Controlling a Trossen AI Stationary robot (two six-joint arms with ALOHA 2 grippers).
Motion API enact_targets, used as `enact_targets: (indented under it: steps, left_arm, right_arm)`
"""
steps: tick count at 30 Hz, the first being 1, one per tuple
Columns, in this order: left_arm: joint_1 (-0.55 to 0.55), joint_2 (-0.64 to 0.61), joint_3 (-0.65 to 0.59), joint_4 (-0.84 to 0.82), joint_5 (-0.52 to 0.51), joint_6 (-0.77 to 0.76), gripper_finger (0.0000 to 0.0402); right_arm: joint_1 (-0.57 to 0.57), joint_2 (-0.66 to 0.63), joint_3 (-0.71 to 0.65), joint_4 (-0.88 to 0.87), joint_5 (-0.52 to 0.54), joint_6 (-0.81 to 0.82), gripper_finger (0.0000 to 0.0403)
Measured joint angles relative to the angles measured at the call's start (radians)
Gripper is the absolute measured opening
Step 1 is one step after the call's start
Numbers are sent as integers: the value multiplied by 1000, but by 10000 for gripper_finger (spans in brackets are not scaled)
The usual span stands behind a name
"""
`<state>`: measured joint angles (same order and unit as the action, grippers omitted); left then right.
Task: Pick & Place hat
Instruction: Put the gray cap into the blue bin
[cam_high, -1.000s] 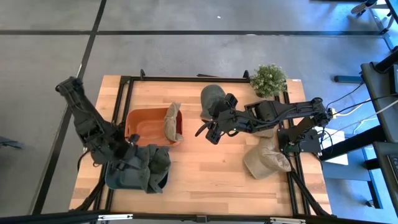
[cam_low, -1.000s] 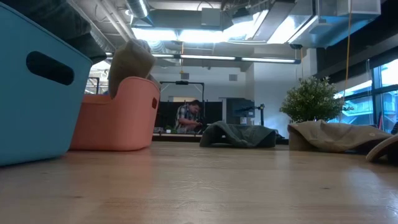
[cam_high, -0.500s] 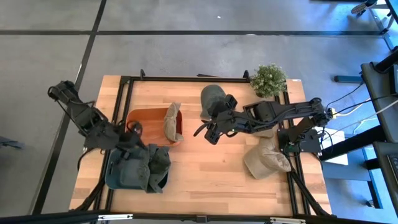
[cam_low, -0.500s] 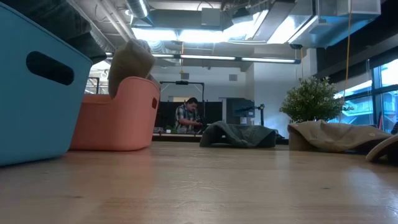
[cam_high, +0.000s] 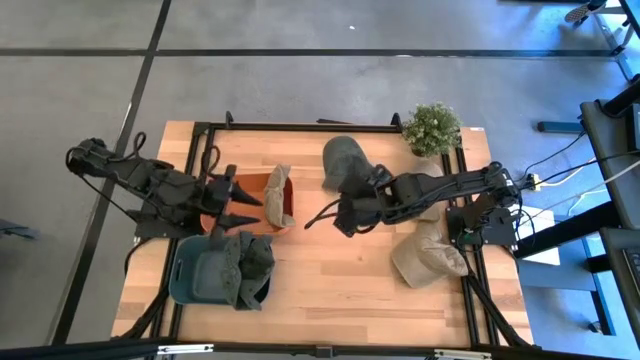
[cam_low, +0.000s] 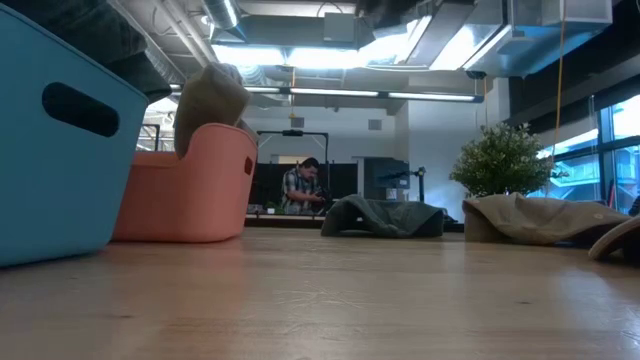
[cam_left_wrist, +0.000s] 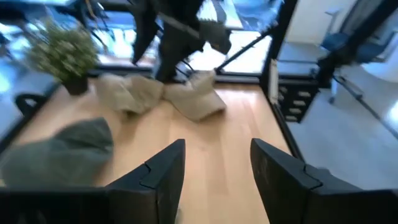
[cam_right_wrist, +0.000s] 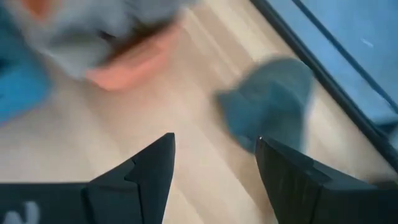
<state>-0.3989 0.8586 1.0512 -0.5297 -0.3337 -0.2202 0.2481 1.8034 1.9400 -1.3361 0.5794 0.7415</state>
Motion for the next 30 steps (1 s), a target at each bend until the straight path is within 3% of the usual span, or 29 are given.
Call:
enact_targets:
  steps: [4,9,20,30]
  left_arm:
    - [16,5,0,29,-23,24,175]
    - [16,8,0,33,-24,25,174]
    - [16,38,-1,33,-66,25,174]
    - [16,68,-1,32,-69,25,177]
  right_arm:
    - [15,3,0,-172,32,104,223]
    - [34,2,0,-207,70,109,223]
    - [-4,1,-63,217,-108,-178,223]
    - [-77,-2,-329,300,-243,-199,223]
